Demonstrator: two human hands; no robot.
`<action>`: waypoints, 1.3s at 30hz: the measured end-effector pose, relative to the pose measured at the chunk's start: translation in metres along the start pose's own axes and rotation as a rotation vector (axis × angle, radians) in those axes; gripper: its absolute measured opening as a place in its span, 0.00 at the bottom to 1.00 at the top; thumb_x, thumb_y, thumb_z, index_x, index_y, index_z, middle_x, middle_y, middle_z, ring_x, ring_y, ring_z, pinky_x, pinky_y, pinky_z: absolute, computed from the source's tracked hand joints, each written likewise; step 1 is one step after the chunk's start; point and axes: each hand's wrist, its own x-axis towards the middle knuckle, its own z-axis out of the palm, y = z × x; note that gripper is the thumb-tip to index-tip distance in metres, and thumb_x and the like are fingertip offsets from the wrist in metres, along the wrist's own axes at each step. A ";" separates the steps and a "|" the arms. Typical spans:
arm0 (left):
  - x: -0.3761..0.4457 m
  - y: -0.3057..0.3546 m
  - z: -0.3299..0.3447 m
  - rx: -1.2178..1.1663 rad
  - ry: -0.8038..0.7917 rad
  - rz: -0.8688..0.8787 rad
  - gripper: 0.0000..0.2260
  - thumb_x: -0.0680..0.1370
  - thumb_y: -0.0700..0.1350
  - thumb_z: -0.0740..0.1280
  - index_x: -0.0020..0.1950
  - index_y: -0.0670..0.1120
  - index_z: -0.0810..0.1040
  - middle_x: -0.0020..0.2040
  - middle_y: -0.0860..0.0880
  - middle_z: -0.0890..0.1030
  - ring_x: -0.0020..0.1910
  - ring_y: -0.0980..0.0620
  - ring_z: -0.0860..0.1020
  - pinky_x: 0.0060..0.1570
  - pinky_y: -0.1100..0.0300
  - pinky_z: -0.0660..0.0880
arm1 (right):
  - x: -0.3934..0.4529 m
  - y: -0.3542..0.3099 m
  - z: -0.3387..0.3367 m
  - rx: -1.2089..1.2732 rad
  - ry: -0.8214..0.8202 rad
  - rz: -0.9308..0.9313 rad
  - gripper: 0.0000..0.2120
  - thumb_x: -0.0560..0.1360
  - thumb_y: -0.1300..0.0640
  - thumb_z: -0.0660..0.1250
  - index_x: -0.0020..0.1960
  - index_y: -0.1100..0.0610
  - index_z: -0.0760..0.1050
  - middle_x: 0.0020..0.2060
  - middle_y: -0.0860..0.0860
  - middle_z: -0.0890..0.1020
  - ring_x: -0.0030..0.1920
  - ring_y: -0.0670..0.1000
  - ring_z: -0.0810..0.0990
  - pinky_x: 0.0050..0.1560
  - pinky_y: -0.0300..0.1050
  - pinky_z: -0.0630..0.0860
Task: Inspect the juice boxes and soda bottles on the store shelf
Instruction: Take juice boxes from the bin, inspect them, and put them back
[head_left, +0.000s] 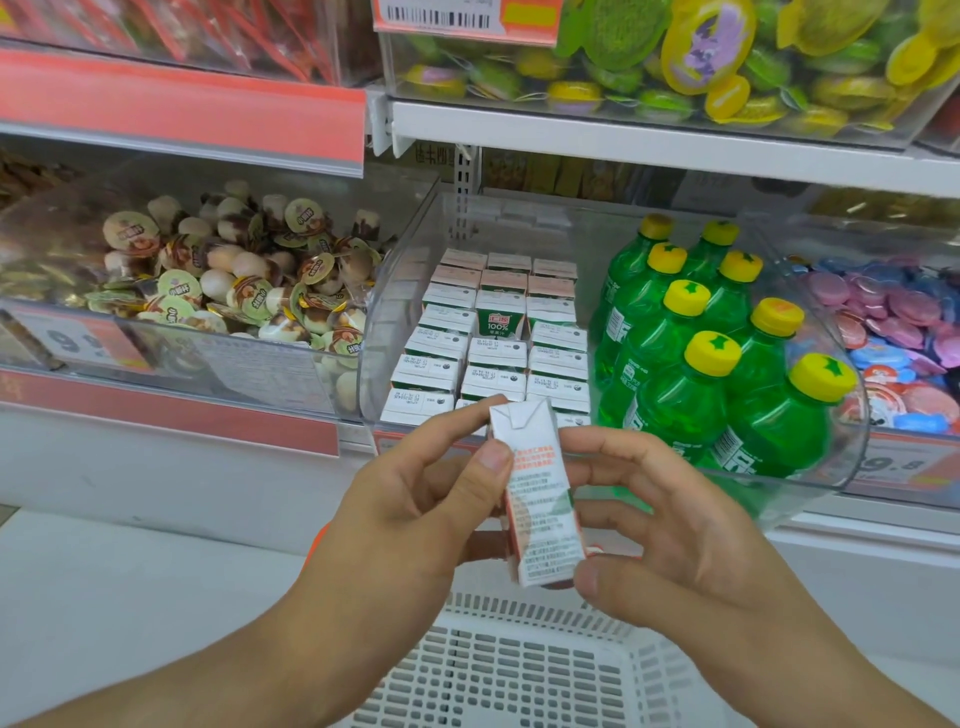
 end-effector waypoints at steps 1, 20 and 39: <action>0.000 -0.001 0.000 0.017 -0.003 0.003 0.18 0.74 0.48 0.65 0.64 0.51 0.79 0.46 0.43 0.87 0.44 0.48 0.84 0.42 0.59 0.81 | 0.000 0.000 0.001 0.001 0.002 -0.007 0.27 0.63 0.67 0.73 0.56 0.43 0.82 0.53 0.51 0.82 0.51 0.53 0.83 0.44 0.53 0.84; -0.005 0.000 -0.006 0.104 -0.141 -0.049 0.13 0.76 0.42 0.67 0.60 0.45 0.81 0.50 0.45 0.87 0.47 0.46 0.86 0.45 0.59 0.81 | -0.006 0.007 0.012 -0.341 0.181 -0.219 0.22 0.59 0.42 0.79 0.53 0.40 0.82 0.45 0.45 0.75 0.49 0.51 0.78 0.41 0.42 0.80; -0.015 -0.009 0.007 0.141 -0.205 -0.084 0.13 0.81 0.39 0.61 0.64 0.44 0.78 0.52 0.44 0.86 0.51 0.43 0.85 0.53 0.52 0.81 | -0.011 0.002 0.000 -0.251 0.161 -0.065 0.14 0.70 0.63 0.78 0.46 0.45 0.82 0.53 0.44 0.81 0.57 0.45 0.81 0.49 0.40 0.80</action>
